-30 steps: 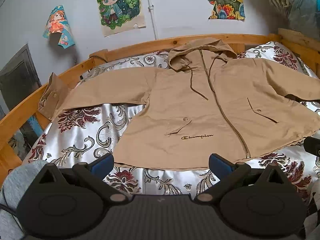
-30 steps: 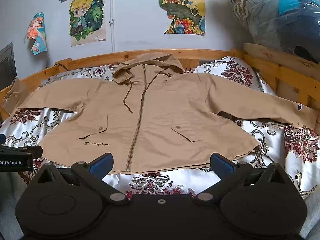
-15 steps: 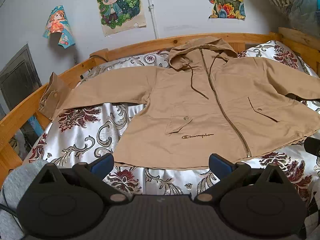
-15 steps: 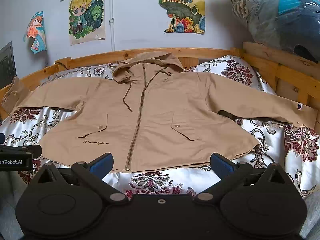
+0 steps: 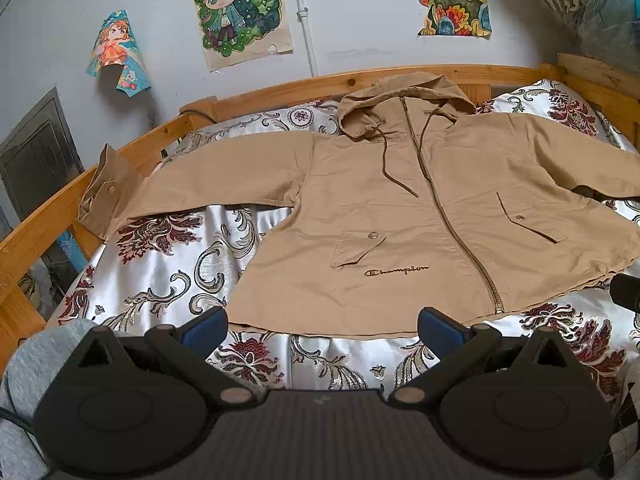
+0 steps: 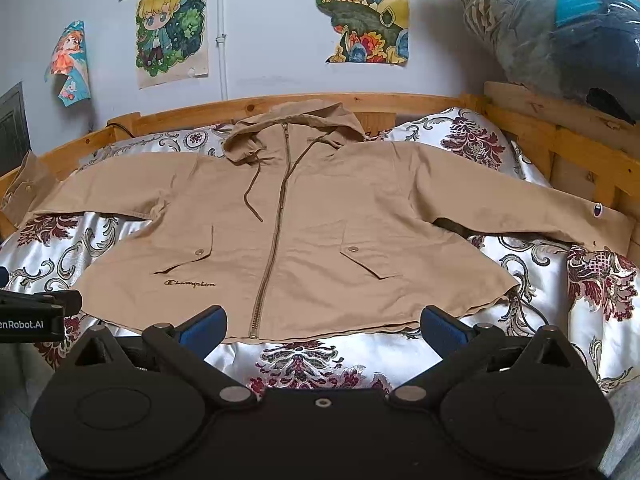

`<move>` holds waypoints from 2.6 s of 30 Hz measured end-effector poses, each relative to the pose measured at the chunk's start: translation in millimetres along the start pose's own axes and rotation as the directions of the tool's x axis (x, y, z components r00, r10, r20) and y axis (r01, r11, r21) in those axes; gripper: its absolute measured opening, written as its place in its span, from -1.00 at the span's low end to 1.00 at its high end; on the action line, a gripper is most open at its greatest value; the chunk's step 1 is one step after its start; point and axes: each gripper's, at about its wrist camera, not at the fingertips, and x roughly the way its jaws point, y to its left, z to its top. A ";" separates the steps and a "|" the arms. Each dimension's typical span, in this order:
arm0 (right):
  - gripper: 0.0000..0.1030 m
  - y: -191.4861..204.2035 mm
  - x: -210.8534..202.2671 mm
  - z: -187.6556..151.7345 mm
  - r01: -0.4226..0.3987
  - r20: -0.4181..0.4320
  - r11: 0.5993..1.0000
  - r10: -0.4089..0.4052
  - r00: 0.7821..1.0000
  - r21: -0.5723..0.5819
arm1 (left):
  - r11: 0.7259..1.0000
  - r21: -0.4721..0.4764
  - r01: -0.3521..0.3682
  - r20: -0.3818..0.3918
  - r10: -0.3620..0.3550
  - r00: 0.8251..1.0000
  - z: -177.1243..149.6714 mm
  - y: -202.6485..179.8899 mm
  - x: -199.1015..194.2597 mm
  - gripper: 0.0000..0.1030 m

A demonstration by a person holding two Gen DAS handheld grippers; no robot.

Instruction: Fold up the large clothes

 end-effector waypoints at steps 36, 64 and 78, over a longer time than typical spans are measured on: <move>0.99 -83.5 -30.3 28.2 -0.099 0.111 0.910 0.059 0.992 0.403 | 0.975 0.067 0.211 0.026 -0.213 0.977 65.5 -8.1 -1.6 0.99; 0.16 -291.8 174.5 71.2 0.252 -0.116 0.339 -0.374 0.920 0.907 | 0.873 -0.221 0.434 -0.078 -0.460 0.885 138.3 -16.3 187.8 0.99; -0.94 -292.6 174.2 89.9 0.349 -0.066 0.410 -0.564 0.823 0.842 | 0.922 -0.290 0.255 0.034 -0.256 0.966 125.1 25.0 234.1 0.99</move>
